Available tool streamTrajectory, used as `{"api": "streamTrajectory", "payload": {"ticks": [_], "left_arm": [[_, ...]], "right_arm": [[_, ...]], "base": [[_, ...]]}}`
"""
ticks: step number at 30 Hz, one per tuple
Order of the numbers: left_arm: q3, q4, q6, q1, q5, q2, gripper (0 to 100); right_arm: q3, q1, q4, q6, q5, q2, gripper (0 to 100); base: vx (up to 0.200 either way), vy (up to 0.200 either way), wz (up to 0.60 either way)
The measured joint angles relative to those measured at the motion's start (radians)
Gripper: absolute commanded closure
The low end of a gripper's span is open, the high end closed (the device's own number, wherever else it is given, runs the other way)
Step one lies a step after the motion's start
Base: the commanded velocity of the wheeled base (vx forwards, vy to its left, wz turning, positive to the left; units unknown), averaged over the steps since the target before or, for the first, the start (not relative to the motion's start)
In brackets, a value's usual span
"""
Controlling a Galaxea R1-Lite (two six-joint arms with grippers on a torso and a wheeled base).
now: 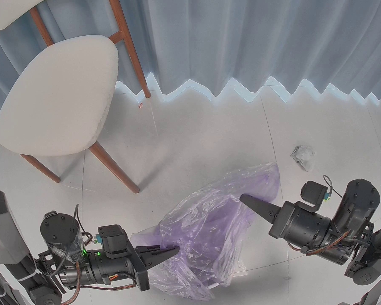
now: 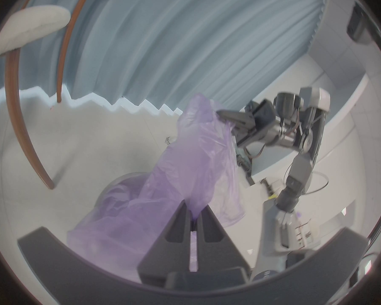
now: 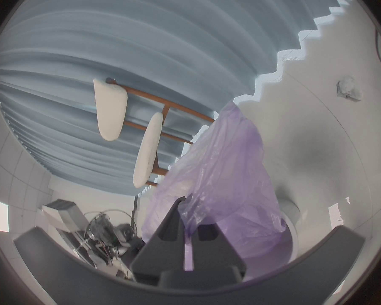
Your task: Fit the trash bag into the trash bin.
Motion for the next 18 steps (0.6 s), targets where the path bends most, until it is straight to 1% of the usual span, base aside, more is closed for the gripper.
{"api": "streamTrajectory", "payload": {"ticks": [2, 4, 8, 11, 15, 18], "left_arm": [[-0.004, 0.000, -0.033, -0.007, -0.006, -0.010, 100], [-0.013, 0.000, -0.058, -0.016, -0.010, -0.018, 100], [-0.034, 0.000, -0.117, -0.029, -0.012, -0.027, 100], [-0.053, -0.001, -0.175, -0.040, -0.013, -0.030, 100], [-0.076, -0.001, -0.269, -0.072, -0.013, -0.031, 100], [-0.093, -0.001, -0.294, -0.096, -0.013, -0.018, 100]], "right_arm": [[0.013, -0.015, 0.046, -0.020, 0.023, -0.021, 100], [0.025, -0.035, 0.108, -0.060, 0.040, -0.042, 100], [0.044, -0.058, 0.168, -0.096, 0.086, -0.062, 100], [0.058, -0.066, 0.179, -0.099, 0.126, -0.057, 100], [0.067, -0.073, 0.153, -0.103, 0.132, -0.030, 100], [0.073, -0.081, 0.130, -0.109, 0.131, -0.011, 100]], "base": [[0.000, 0.000, 0.00], [0.000, 0.000, 0.00], [0.000, 0.000, 0.00], [0.000, 0.000, 0.00], [0.000, 0.000, 0.00], [0.000, 0.000, 0.00]]}}
